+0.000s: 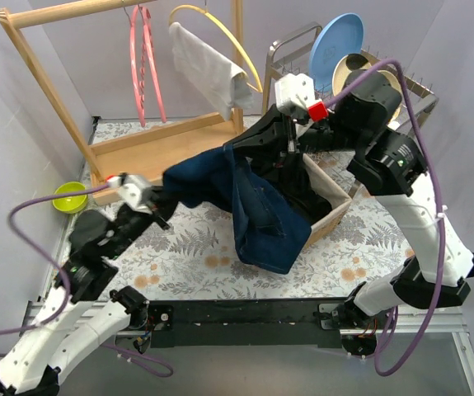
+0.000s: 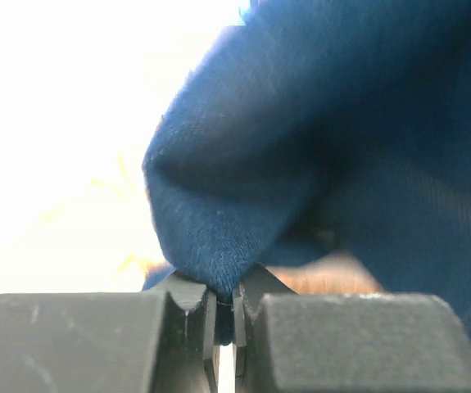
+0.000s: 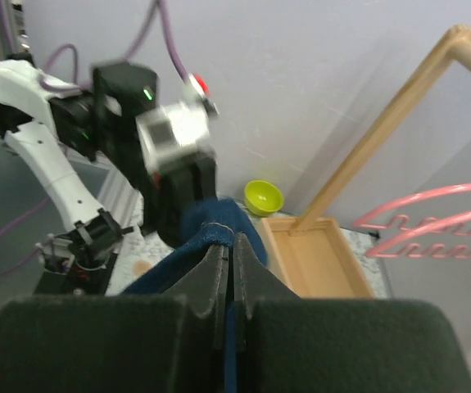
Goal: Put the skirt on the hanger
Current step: Move the skirt to the center of the board
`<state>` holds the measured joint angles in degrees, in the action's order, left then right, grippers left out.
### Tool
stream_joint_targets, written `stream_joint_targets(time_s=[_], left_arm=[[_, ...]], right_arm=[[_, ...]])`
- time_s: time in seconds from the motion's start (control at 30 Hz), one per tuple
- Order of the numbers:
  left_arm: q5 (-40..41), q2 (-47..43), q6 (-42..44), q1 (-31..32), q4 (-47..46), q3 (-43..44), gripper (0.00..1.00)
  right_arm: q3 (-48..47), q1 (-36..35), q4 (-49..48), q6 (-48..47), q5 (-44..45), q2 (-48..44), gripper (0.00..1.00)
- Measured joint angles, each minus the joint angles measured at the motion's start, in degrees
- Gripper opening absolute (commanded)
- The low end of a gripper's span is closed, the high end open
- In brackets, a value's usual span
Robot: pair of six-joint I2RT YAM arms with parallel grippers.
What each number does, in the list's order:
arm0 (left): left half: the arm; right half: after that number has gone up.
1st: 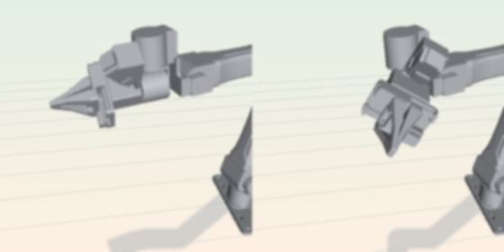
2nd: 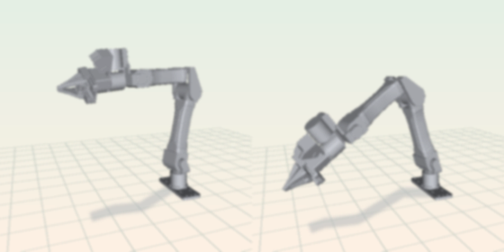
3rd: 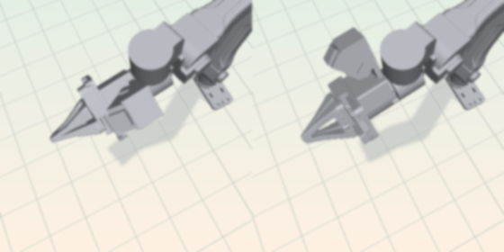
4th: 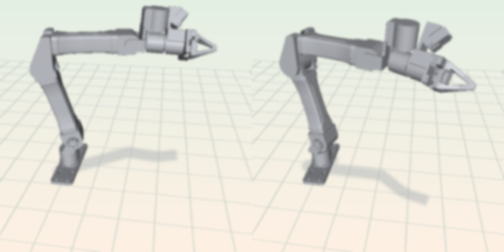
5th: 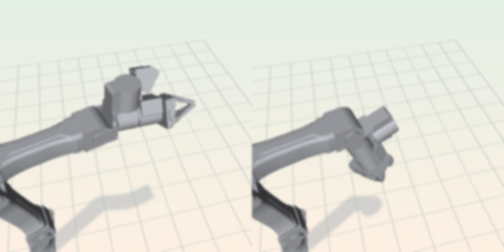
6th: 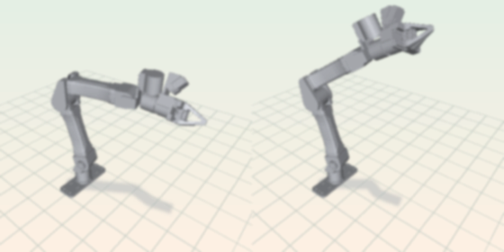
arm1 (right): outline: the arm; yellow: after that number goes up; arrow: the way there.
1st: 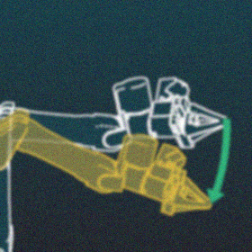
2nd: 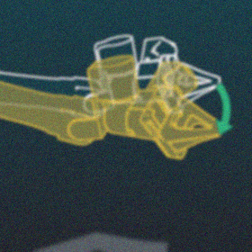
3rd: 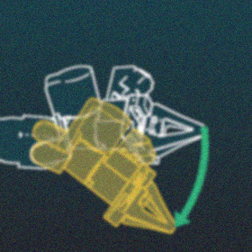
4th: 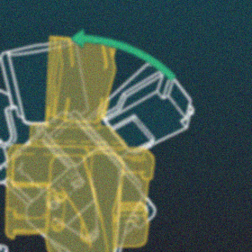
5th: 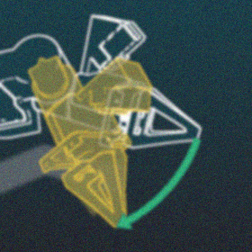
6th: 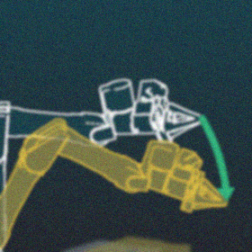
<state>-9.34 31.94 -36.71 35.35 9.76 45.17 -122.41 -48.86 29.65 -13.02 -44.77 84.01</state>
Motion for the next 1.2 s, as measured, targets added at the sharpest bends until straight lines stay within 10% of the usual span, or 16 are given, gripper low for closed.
stream_joint_targets(time_s=[0.37,0.97,1.1,1.2], left_arm=[[7.58,-3.87,0.00,0.00,3.13,28.09,0.00],[15.80,-1.51,-8.46,-0.04,12.55,2.86,0.01],[13.16,0.39,-15.30,-0.02,12.90,-1.92,0.50],[9.79,3.30,-20.06,-0.04,13.90,-3.58,0.67]], right_arm=[[5.64,-0.42,2.80,-8.79,8.63,-3.69,0.01],[41.07,-0.24,5.33,-20.44,16.33,-0.28,0.09],[45.27,-0.02,7.17,-22.47,16.92,1.44,0.31],[47.60,0.50,8.07,-24.09,17.16,-0.09,0.48]])
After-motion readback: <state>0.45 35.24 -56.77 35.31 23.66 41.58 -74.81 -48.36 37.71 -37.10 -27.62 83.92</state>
